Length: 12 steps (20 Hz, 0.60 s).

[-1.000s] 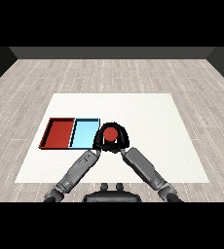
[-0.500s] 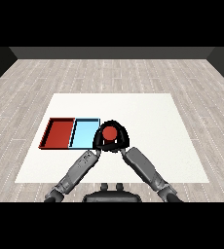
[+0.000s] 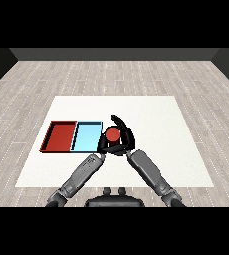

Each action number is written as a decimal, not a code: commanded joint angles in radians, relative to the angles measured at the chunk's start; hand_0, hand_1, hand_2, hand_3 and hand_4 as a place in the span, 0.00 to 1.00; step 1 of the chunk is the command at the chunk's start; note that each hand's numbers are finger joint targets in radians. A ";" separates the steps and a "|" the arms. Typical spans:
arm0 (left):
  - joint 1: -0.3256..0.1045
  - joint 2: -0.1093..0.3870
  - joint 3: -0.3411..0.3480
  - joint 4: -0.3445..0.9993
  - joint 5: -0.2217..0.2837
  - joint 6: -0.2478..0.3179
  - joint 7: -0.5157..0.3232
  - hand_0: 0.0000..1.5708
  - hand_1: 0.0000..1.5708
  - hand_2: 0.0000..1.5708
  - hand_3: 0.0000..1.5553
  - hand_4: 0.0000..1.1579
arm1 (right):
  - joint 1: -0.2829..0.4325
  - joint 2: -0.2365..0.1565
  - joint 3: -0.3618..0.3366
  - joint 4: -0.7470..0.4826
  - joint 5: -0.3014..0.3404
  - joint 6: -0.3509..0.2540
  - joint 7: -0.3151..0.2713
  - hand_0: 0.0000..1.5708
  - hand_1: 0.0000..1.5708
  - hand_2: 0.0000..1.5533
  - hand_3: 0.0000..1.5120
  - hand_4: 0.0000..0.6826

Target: Pick the red can and put it in the red box

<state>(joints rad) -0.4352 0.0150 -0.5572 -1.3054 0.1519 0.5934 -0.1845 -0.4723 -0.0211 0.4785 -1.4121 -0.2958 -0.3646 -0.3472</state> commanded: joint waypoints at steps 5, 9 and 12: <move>0.034 -0.005 0.048 0.014 0.003 -0.063 -0.006 1.00 1.00 1.00 0.95 0.99 | -0.007 -0.011 -0.093 -0.057 0.090 -0.001 0.054 0.00 0.00 0.00 0.00 0.00; 0.047 0.028 0.081 0.025 0.042 -0.107 -0.026 1.00 1.00 1.00 0.96 0.98 | -0.005 -0.079 -0.149 -0.285 0.076 -0.034 0.188 0.00 0.00 0.00 0.00 0.00; 0.048 -0.014 0.065 0.081 0.018 -0.056 -0.052 1.00 1.00 1.00 0.95 0.97 | 0.056 -0.148 -0.197 -0.430 0.086 -0.048 0.217 0.00 0.00 0.00 0.00 0.00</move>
<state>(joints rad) -0.3841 0.0143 -0.5054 -1.2686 0.1682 0.5326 -0.2134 -0.4493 -0.0969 0.3366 -1.6626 -0.2204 -0.3802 -0.2172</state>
